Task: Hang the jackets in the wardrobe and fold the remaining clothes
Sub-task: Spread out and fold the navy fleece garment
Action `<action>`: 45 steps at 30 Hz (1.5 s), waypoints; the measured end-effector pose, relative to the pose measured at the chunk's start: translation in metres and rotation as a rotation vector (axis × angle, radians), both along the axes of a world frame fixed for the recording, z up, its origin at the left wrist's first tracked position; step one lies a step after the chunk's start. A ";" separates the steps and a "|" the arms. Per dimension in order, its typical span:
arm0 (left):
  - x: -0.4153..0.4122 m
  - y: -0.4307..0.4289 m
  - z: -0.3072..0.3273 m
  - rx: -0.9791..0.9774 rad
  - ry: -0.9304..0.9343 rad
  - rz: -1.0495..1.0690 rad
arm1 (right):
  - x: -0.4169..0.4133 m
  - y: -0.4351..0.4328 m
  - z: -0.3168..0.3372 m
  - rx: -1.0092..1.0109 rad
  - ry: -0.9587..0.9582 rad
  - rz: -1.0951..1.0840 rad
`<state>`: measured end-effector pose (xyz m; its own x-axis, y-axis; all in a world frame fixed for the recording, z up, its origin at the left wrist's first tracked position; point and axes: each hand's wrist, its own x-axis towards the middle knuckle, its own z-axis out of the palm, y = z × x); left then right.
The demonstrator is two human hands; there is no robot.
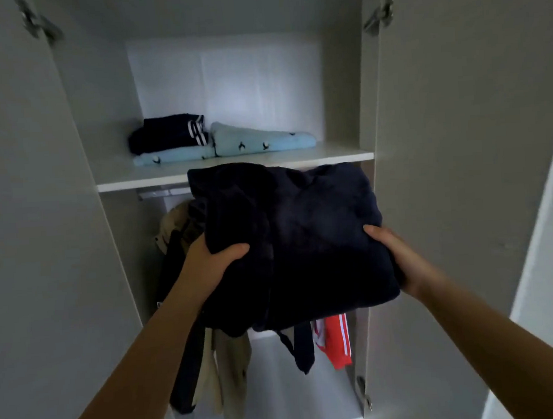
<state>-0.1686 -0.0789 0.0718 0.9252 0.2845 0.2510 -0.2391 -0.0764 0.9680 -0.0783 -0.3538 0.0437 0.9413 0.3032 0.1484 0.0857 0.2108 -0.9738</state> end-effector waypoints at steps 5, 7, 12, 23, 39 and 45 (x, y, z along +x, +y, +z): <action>0.127 0.021 0.073 0.024 -0.067 0.053 | 0.136 0.018 0.090 -0.015 -0.042 0.010; 0.176 0.036 0.104 0.044 -0.105 0.067 | 0.187 0.029 0.123 -0.027 -0.061 0.034; 0.301 0.079 0.171 0.100 -0.086 0.008 | 0.321 0.068 0.191 -0.024 -0.099 0.078; 0.602 0.177 0.273 0.129 0.093 -0.030 | 0.606 0.150 0.278 -0.023 -0.029 -0.023; 0.763 0.195 0.257 1.462 -0.047 0.243 | 0.741 0.245 0.264 -1.082 -0.625 -0.120; 0.780 0.186 0.227 1.401 0.675 -0.084 | 0.761 0.254 0.239 -1.256 -0.415 0.056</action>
